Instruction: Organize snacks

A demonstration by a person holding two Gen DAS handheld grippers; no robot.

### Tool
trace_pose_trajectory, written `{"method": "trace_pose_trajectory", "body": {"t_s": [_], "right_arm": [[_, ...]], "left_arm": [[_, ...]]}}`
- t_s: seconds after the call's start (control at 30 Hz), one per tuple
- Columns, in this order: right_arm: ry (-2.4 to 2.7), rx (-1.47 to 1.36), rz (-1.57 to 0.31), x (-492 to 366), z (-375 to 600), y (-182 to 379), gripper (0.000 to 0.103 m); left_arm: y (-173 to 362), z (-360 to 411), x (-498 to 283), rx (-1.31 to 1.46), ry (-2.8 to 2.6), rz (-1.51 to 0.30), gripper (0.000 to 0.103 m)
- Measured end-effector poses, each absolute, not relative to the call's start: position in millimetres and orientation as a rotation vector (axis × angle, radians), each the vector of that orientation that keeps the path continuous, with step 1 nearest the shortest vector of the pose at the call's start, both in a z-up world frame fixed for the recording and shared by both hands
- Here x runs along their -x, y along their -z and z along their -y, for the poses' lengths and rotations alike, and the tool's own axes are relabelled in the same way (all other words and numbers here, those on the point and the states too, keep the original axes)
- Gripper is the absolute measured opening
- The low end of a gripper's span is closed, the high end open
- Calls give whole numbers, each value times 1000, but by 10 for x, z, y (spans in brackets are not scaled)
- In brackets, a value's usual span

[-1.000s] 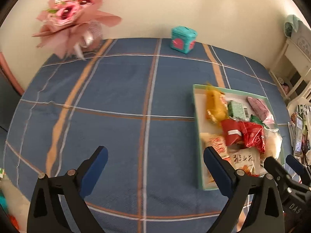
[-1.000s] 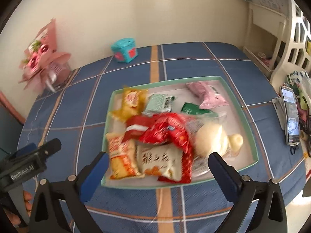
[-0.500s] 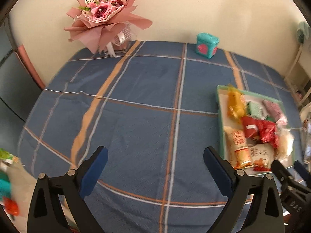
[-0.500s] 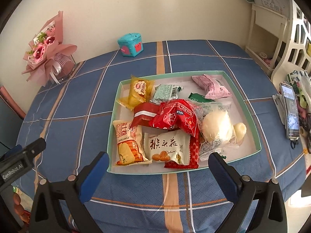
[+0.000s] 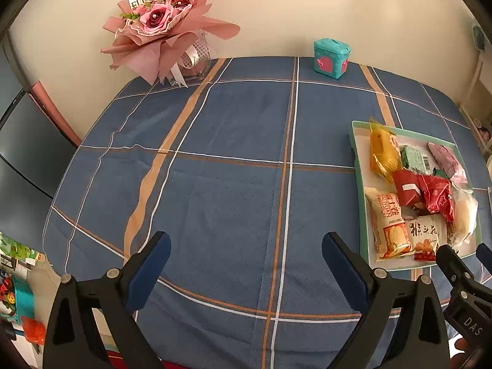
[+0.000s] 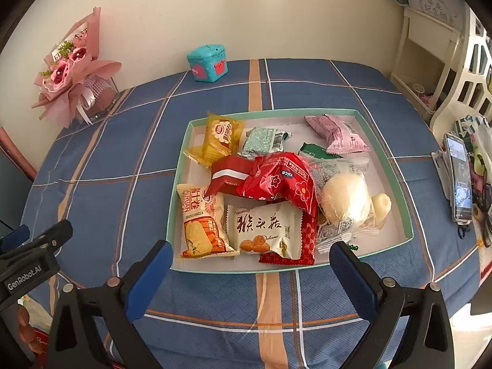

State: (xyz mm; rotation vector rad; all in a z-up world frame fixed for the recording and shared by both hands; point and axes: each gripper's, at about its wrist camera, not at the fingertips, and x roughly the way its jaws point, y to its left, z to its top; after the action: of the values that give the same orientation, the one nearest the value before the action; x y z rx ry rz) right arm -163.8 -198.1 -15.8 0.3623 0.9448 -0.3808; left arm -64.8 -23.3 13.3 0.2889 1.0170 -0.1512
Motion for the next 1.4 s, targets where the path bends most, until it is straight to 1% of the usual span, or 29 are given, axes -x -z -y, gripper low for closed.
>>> {"method": "trace_pose_trajectory", "body": {"t_s": [0.23,1.4], "right_arm": [[383,-362,-952,1632,1991,168,103],[381,-350,-975,1601,1962,201,103]], "left_arm": [[-76,238,626,-289,155,-1056,99],[-38,263,616,-292,171,-1076,99]]}}
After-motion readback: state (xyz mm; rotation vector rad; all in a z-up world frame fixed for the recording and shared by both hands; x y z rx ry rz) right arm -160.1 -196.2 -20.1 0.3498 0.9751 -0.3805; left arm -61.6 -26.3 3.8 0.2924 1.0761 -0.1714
